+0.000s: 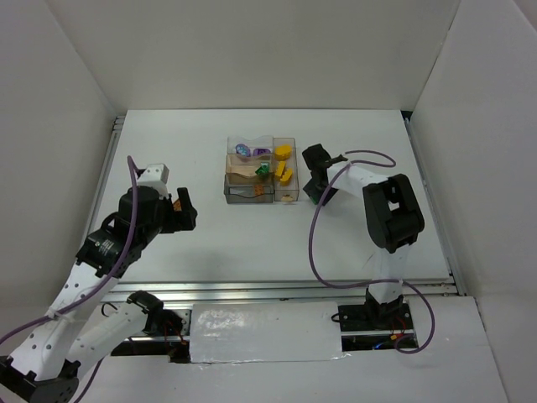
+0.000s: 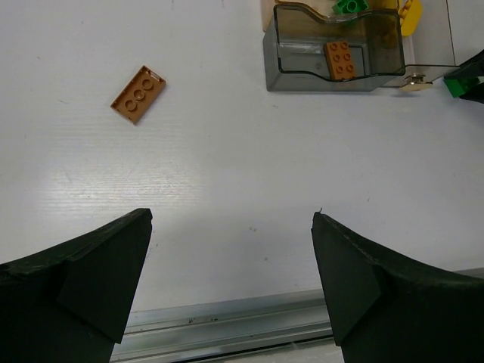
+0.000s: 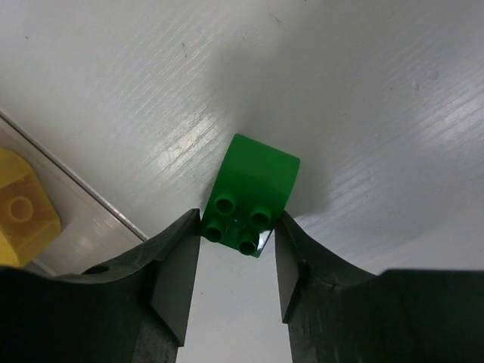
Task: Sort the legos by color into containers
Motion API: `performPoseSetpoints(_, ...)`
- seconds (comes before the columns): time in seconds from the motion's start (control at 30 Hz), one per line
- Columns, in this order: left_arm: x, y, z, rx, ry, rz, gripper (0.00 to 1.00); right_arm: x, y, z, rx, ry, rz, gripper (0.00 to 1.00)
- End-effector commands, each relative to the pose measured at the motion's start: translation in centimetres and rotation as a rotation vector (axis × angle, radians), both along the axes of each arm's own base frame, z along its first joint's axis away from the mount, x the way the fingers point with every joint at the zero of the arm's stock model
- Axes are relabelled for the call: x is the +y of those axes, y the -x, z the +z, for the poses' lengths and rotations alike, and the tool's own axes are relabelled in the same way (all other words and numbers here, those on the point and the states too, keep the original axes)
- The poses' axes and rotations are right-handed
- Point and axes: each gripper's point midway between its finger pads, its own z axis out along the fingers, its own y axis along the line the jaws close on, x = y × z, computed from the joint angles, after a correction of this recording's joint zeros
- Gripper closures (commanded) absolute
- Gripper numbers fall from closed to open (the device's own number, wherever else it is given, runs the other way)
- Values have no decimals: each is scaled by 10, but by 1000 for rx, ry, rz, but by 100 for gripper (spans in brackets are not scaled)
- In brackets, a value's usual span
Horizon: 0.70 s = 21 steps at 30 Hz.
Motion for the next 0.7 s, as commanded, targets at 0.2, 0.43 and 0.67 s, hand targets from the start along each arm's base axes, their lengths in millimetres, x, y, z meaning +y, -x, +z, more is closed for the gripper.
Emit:
performPoseSetpoints(0.2,-4,-3,13,-54,12,-29,1,0,14,0,-5,6,-56,99)
performPoseSetpoints(0.43,2,-3,16,-66,9,2,0,20,7,96,-253,115,37,100)
performPoseSetpoints(0.67,29,0,25,-107,-2,151,1,108,-21,157,-410,143,467,100)
